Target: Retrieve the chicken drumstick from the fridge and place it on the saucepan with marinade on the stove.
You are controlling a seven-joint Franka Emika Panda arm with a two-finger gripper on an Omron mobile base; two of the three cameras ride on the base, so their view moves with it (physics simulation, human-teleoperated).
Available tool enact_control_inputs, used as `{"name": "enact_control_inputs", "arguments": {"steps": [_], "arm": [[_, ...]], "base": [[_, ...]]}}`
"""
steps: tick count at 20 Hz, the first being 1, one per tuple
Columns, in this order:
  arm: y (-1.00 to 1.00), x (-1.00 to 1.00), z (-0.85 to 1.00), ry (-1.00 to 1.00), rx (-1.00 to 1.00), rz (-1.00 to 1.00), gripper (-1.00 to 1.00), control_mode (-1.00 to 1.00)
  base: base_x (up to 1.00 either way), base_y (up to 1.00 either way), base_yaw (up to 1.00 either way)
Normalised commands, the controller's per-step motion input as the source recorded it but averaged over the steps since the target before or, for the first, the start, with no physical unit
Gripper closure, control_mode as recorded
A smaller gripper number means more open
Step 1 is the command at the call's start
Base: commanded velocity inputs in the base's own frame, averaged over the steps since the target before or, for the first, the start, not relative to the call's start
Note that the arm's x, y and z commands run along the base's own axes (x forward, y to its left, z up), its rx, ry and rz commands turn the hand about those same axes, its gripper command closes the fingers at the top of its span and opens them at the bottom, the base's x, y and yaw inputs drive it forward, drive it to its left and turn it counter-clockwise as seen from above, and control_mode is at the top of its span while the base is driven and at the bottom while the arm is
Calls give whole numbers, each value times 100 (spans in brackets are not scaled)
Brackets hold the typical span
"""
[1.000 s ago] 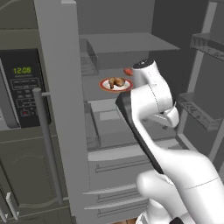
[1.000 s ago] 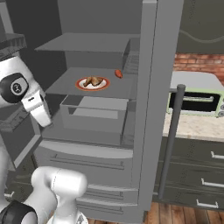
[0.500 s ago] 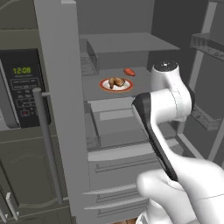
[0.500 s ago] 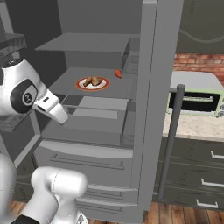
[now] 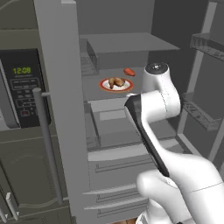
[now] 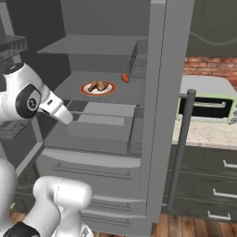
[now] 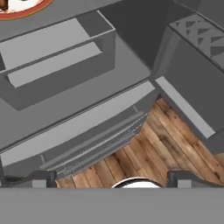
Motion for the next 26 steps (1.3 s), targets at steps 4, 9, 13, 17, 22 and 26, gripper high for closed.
{"name": "enact_control_inputs", "arguments": {"steps": [4,9,13,17,22,26], "arm": [[0,69,1,-17,2,0,-100,-100],[-10,49,28,0,15,8,-100,-100],[-3,57,16,-1,11,14,-100,-100],[0,47,0,-11,0,16,-100,-100],[1,56,0,-9,0,17,-100,-100],[12,39,0,-2,-2,6,-100,-100]], "base": [[0,0,0],[0,0,0],[0,0,0],[0,0,0],[0,0,0],[0,0,0]]}}
